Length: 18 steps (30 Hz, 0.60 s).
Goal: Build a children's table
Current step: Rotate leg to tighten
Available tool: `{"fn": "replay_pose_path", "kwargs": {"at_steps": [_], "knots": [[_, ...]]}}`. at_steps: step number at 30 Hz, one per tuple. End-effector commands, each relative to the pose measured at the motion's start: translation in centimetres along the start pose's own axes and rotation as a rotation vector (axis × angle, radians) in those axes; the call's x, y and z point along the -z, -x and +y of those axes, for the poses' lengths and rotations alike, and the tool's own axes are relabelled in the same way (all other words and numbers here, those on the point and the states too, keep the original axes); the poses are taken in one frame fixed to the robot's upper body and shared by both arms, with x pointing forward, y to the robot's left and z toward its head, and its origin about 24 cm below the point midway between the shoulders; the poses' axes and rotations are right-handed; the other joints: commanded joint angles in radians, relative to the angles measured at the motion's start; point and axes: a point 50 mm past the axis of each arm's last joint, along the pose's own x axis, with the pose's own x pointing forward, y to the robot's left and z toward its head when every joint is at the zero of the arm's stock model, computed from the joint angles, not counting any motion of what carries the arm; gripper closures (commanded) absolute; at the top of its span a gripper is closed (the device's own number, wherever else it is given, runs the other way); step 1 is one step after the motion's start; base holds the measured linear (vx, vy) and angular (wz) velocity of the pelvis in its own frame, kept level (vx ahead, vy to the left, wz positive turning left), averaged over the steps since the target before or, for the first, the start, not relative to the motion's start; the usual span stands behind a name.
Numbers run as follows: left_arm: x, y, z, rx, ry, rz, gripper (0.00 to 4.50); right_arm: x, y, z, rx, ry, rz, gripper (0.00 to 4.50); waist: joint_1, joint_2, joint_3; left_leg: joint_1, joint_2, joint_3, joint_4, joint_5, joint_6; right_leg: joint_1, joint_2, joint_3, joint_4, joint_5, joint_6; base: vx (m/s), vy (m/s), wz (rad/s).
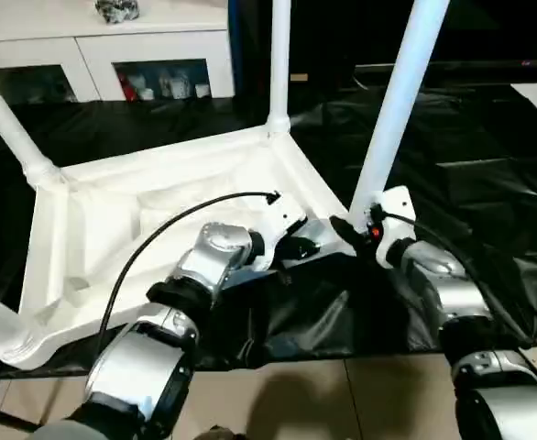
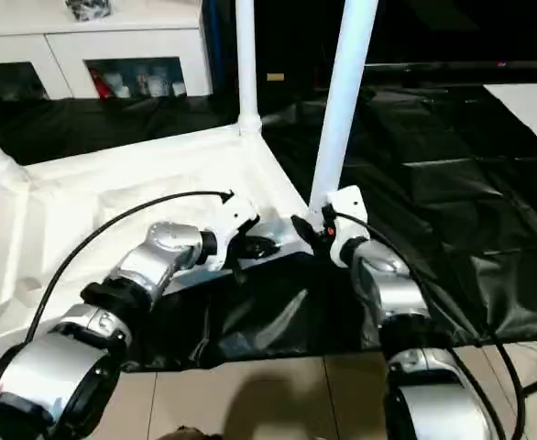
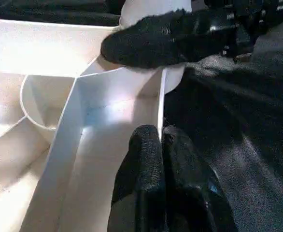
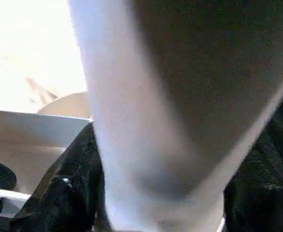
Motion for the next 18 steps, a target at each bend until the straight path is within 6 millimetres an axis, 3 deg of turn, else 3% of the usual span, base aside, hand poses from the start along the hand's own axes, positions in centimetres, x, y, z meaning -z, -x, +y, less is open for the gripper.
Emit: {"fn": "replay_pose_path", "kwargs": {"at_steps": [1, 6, 9, 10, 11, 12, 16, 18], "knots": [[-2.7, -1.5, -1.2, 0.039, -0.033, -0.092, 4.5, 2.5, -1.4, 5.0, -0.228, -0.044, 0.102, 0.89, 0.003, -0.011, -0.058, 0.024, 0.145, -0.079, -0.085, -0.219, 0.037, 0.037, -0.134, 0.078, -0.073, -0.151, -0.248, 0.0, 0.0, 0.0], [-2.1, -0.7, -1.1, 0.115, -0.062, -0.073, 4.5, 1.9, -0.8, 4.7, -0.293, 0.059, 0.049, 0.67, 0.002, -0.012, -0.062, 0.021, 0.144, -0.077, -0.084, -0.208, 0.034, 0.039, -0.138, 0.078, -0.064, -0.087, -0.26, 0.0, 0.0, 0.0], [-1.8, -0.1, -1.0, 0.161, -0.08, -0.056, 4.5, 1.8, 0.0, 4.7, -0.39, 0.075, 0.018, 0.67, 0.007, -0.013, -0.064, 0.015, 0.144, -0.075, -0.076, -0.155, 0.085, 0.044, -0.138, 0.075, -0.056, -0.02, -0.27, 0.0, 0.0, 0.0], [-1.6, 0.2, -0.9, 0.183, -0.085, -0.049, 4.5, 1.8, 0.5, 4.7, -0.45, 0.07, 0.01, 0.67, 0.007, -0.013, -0.064, 0.015, 0.144, -0.075, -0.076, -0.155, 0.085, 0.044, -0.138, 0.075, -0.056, -0.02, -0.27, 0.0, 0.0, 0.0], [-1.6, 0.4, -0.8, 0.199, -0.09, -0.045, 4.5, 1.8, 0.9, 4.7, -0.493, 0.072, 0.009, 0.67, 0.014, -0.015, -0.063, 0.012, 0.144, -0.073, -0.072, -0.151, 0.112, 0.046, -0.138, 0.074, -0.056, -0.021, -0.269, 0.0, 0.0, 0.0], [-1.5, 0.6, -0.8, 0.22, -0.101, -0.042, 4.5, 1.8, 1.3, 4.7, -0.537, 0.079, 0.013, 0.67, 0.014, -0.015, -0.062, 0.012, 0.145, -0.074, -0.073, -0.148, 0.116, 0.046, -0.138, 0.073, -0.056, -0.028, -0.268, 0.0, 0.0, 0.0], [-1.3, 1.2, -0.7, 0.275, -0.116, -0.037, 4.5, 2.0, 2.6, 4.4, -0.645, 0.089, 0.027, 0.67, 0.026, -0.014, -0.06, 0.021, 0.149, -0.074, -0.077, -0.188, 0.097, 0.038, -0.135, 0.074, -0.065, -0.108, -0.258, 0.0, 0.0, 0.0], [-1.2, 1.9, -0.8, 0.345, -0.124, -0.036, 4.5, 2.1, 4.0, 4.2, -0.759, 0.085, 0.049, 0.91, 0.029, -0.014, -0.059, 0.02, 0.151, -0.076, -0.08, -0.197, 0.089, 0.04, -0.136, 0.075, -0.068, -0.13, -0.254, 0.0, 0.0, 0.0]]}}
